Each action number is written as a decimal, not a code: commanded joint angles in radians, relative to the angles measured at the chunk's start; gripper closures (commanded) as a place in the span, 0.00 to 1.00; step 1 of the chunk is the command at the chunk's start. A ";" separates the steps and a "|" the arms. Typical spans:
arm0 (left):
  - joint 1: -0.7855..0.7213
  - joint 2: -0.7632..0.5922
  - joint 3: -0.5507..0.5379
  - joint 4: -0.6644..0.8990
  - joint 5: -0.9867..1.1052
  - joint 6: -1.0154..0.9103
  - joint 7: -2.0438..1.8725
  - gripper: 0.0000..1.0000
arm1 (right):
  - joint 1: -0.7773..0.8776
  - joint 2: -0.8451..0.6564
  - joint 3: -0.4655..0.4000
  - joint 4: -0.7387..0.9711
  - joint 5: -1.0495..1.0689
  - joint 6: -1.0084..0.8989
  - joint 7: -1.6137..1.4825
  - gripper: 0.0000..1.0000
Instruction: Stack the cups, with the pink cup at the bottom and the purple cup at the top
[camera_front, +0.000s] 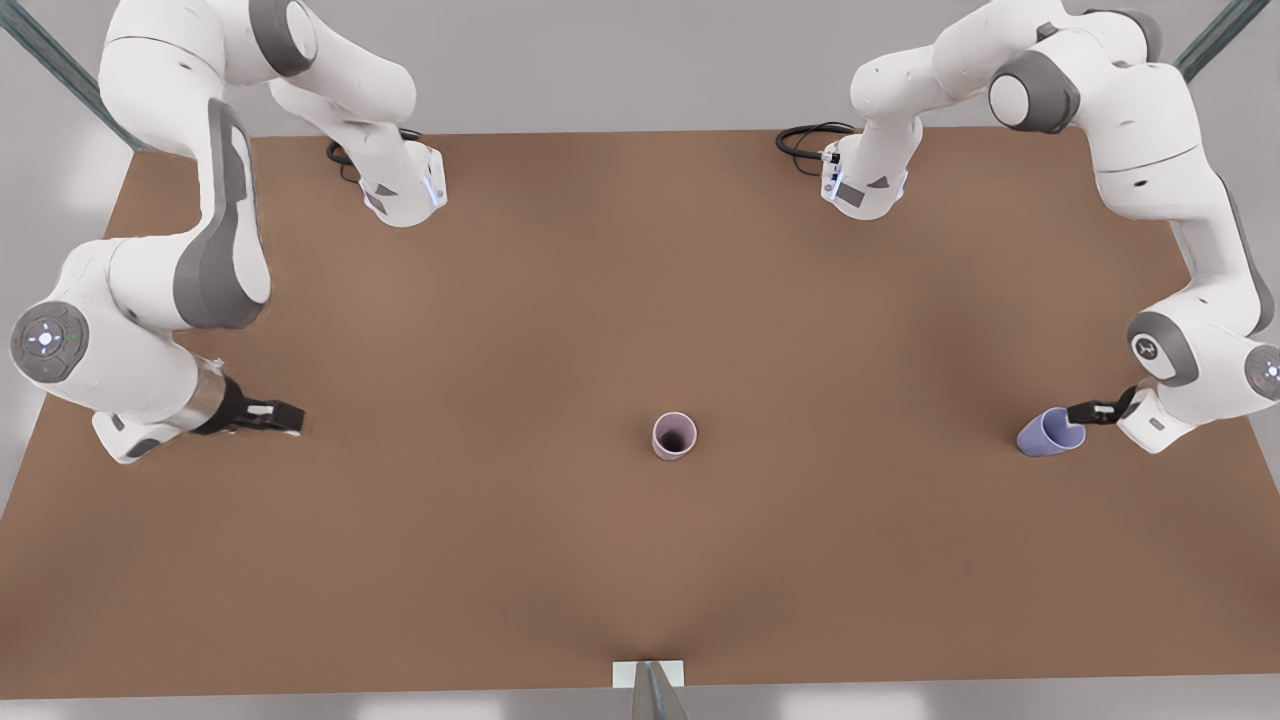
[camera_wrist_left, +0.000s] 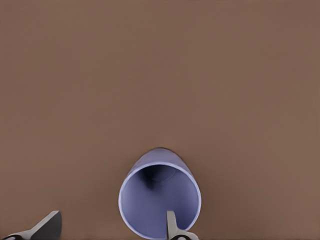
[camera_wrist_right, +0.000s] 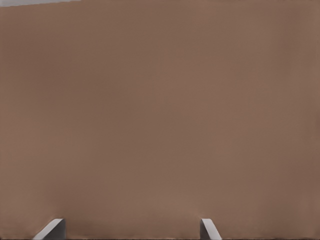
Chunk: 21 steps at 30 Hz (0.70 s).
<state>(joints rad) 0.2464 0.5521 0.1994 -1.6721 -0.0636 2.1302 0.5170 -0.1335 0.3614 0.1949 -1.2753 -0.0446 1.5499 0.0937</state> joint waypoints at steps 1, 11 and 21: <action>0.001 0.003 0.000 0.000 -0.004 0.001 -0.002 0.00 | -0.003 0.002 0.000 0.028 0.003 -0.019 -0.014 0.00; 0.013 0.075 0.000 0.000 -0.024 0.043 -0.002 0.00 | -0.040 -0.065 0.000 -0.056 0.048 -0.021 -0.065 0.00; 0.014 0.077 -0.005 -0.012 -0.058 0.031 -0.017 0.71 | 0.017 -0.082 0.014 -0.081 0.045 0.005 -0.048 0.00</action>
<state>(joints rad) 0.2608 0.6304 0.1948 -1.6871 -0.1118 2.1627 0.4991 -0.1059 0.2798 0.2097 -1.3574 -0.0014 1.5643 0.0617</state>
